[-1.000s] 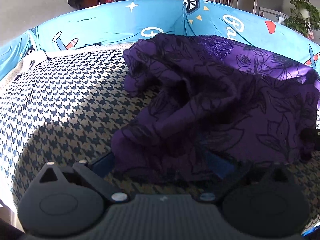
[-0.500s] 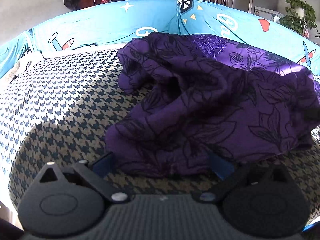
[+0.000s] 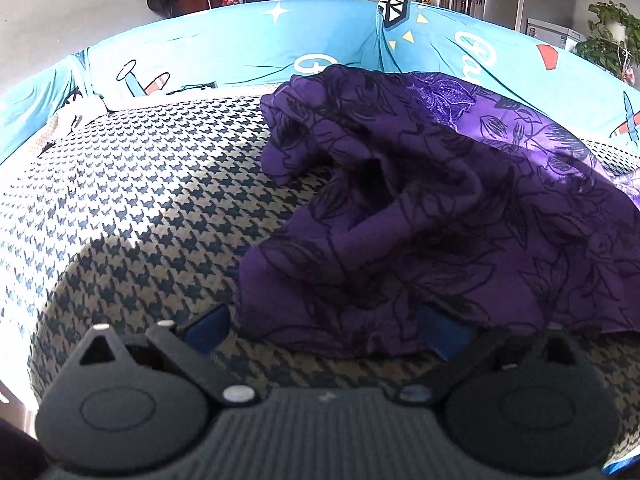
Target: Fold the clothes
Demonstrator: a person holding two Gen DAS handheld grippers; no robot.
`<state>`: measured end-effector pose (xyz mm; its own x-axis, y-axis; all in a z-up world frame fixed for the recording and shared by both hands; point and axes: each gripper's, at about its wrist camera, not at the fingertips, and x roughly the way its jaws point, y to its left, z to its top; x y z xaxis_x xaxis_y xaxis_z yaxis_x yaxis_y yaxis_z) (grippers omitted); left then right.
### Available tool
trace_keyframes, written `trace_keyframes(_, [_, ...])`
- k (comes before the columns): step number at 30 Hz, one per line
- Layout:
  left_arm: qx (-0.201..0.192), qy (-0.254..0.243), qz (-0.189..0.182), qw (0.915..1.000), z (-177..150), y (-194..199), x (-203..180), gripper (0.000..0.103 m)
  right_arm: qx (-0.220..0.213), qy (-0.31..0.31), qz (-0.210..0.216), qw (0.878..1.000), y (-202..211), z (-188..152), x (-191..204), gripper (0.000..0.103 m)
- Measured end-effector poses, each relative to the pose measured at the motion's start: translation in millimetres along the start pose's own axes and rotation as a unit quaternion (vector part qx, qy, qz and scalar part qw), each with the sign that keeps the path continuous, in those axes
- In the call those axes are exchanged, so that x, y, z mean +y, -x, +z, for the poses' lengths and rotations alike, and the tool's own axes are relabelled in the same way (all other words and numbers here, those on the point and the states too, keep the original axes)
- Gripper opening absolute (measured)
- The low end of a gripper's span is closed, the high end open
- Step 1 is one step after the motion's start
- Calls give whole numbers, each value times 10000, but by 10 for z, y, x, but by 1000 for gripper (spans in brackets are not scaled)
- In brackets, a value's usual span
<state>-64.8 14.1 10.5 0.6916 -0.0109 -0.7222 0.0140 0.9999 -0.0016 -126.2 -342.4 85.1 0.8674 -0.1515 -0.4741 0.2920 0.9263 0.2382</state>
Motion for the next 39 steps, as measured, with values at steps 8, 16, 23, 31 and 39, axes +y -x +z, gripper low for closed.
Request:
trace_keyframes(8, [1,216,30,9998,-8,58,145,103,416,106,175,9989,96,-233,-51,27])
trace_keyframes(16, [3,153,4,9999,-17,61,102,103,1228,664,735,9875,22,-579,159,31])
trace_keyframes(23, [29,215,12,9998,-8,34,125,103,1159,1449,708,9801,-84,-810,453,40])
trace_keyframes(31, [103,264,-37,9996,-18,11,143,103,1032,1373,490,9839,-322,-825,578,41])
trace_keyframes(39, [109,329,12,9994,-22,-2,170,103,589,1353,43,9891,-300,-756,617,8])
